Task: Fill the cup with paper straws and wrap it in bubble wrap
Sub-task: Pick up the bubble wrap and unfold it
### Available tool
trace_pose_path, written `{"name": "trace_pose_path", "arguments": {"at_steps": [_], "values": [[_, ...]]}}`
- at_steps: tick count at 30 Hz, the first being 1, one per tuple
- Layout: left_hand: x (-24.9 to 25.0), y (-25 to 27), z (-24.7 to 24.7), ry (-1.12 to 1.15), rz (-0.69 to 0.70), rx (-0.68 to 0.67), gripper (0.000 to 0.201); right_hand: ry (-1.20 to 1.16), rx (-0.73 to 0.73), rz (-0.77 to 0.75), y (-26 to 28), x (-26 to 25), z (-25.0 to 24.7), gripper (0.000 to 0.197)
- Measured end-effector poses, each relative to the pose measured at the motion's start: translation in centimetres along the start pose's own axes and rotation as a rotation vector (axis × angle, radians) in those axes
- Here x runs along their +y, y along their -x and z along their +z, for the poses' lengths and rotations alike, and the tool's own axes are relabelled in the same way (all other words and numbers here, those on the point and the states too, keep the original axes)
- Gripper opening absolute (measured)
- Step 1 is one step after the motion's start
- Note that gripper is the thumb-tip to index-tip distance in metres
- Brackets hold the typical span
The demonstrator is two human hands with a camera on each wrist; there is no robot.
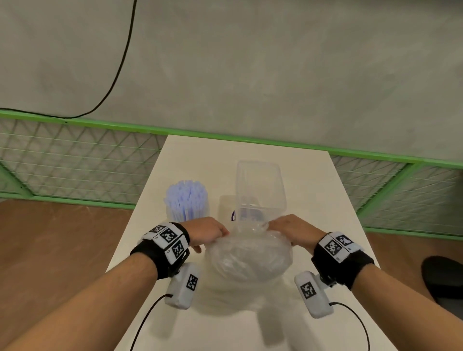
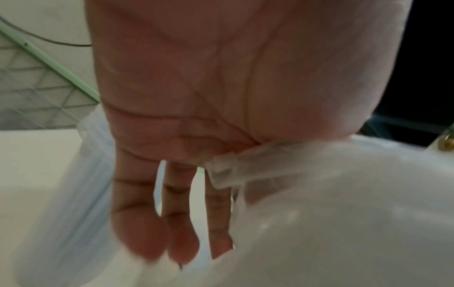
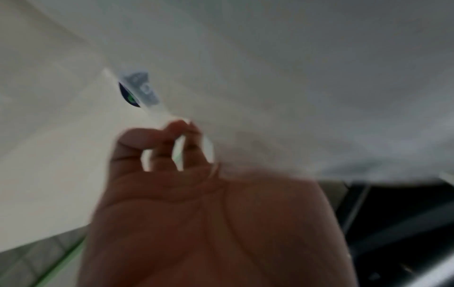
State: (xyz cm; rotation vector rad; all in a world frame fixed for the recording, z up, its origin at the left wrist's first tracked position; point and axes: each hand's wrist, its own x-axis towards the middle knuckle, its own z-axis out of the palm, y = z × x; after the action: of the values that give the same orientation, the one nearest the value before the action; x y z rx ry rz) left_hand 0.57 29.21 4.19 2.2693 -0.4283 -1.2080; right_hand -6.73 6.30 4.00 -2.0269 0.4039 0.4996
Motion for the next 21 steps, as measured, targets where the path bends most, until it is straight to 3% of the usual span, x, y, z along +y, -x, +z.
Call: {"name": "trace_pose_path", "arguments": {"at_steps": [1, 3, 5, 7, 9, 11, 15, 17, 18, 21], "values": [[-0.2, 0.2, -0.1, 0.016, -0.018, -0.030, 0.031, -0.068, 0.037, -0.102, 0.8, -0.1, -0.3, 0.024], [-0.9, 0.7, -0.3, 0.137, -0.039, -0.069, 0.029, -0.102, 0.007, -0.234, 2.2, 0.7, -1.2, 0.040], [-1.7, 1.2, -0.4, 0.292, -0.010, -0.049, 0.030, -0.006, -0.105, -0.257, 3.4, 2.3, -1.4, 0.060], [-2.5, 1.5, -0.4, 0.417, 0.075, 0.020, 0.036, 0.129, -0.122, -0.303, 3.6, 3.8, -1.1, 0.069], [-3.2, 1.9, -0.2, 0.478, 0.170, 0.067, 0.040, 0.120, -0.059, -0.357, 3.0, 4.6, -0.7, 0.060], [-3.7, 2.5, 0.0, 0.511, 0.245, 0.089, 0.031, 0.019, -0.021, -0.369, 2.6, 4.7, -0.6, 0.049], [-5.0, 3.2, 1.1, 0.799, 0.264, -0.004, 0.005, -0.018, 0.029, -0.349, 1.7, 4.7, -0.8, 0.031], [-6.4, 3.2, 1.9, 0.762, 0.313, -0.034, 0.025, -0.001, 0.035, -0.377, 1.6, 4.8, -0.6, 0.026], [-6.9, 3.2, 2.3, 0.630, 0.356, -0.014, 0.033, -0.002, 0.042, -0.400, 1.6, 4.8, -0.4, 0.024], [-7.3, 2.9, 3.2, 0.399, 0.451, 0.172, 0.045, -0.053, 0.071, -0.471, 1.6, 5.1, 0.4, 0.019]]}}
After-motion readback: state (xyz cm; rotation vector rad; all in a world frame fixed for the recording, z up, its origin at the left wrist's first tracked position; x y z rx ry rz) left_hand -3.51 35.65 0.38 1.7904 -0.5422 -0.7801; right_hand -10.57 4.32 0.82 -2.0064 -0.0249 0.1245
